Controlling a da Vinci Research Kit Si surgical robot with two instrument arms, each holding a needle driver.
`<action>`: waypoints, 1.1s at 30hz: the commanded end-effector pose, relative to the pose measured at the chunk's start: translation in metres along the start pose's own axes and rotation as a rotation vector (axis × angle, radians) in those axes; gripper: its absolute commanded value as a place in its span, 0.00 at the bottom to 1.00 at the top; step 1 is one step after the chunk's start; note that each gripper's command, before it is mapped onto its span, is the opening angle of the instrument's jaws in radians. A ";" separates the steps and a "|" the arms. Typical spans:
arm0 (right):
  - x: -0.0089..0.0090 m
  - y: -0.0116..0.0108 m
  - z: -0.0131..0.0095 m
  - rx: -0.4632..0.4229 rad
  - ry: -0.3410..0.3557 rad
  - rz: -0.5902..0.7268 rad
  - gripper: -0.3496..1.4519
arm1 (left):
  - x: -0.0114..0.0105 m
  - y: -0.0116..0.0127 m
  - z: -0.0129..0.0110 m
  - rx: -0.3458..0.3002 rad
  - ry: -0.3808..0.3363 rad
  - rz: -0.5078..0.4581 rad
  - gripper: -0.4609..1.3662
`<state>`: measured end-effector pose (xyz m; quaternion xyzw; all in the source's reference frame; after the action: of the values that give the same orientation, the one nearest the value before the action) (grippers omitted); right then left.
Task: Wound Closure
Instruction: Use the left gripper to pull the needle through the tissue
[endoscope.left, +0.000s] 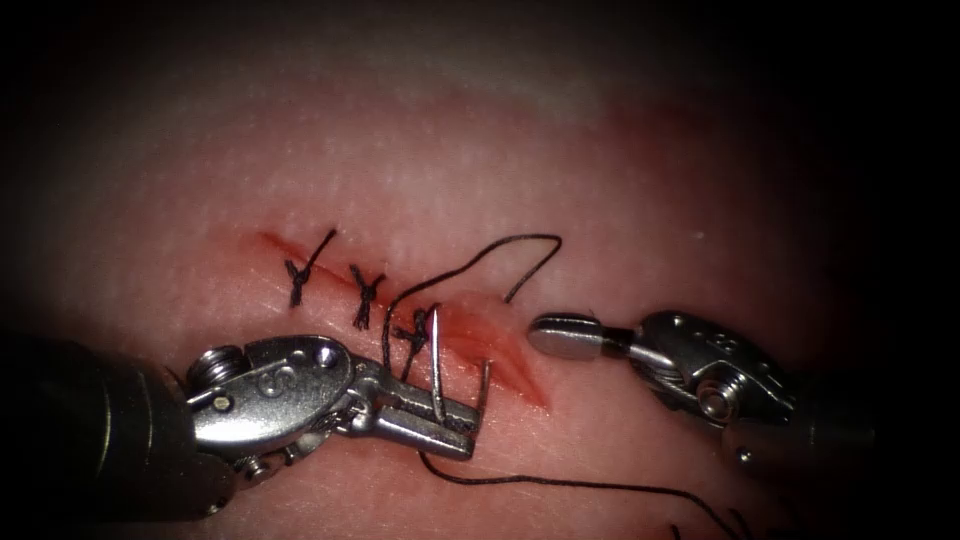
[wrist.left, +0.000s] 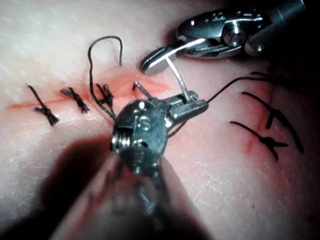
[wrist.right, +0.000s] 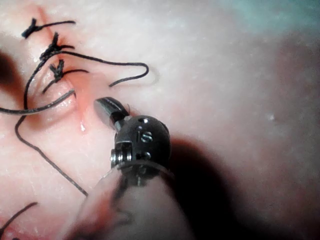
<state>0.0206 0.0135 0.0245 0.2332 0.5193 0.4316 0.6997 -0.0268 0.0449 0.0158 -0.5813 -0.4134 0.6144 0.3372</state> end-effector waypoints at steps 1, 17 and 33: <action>0.0000 -0.0001 -0.0001 -0.001 0.002 0.000 0.20 | 0.0003 0.0008 0.0000 -0.054 -0.011 -0.032 0.06; -0.0001 -0.0005 -0.0003 -0.003 0.000 -0.024 0.09 | 0.0061 0.0108 -0.0025 -0.262 0.067 0.130 0.06; 0.0000 -0.0013 -0.0007 -0.003 -0.007 -0.057 0.13 | 0.0135 0.0076 -0.0046 0.267 0.066 0.791 0.06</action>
<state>0.0204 0.0127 0.0233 0.2189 0.5230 0.4109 0.7139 -0.0230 0.0541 0.0033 -0.6648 -0.0578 0.7282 0.1562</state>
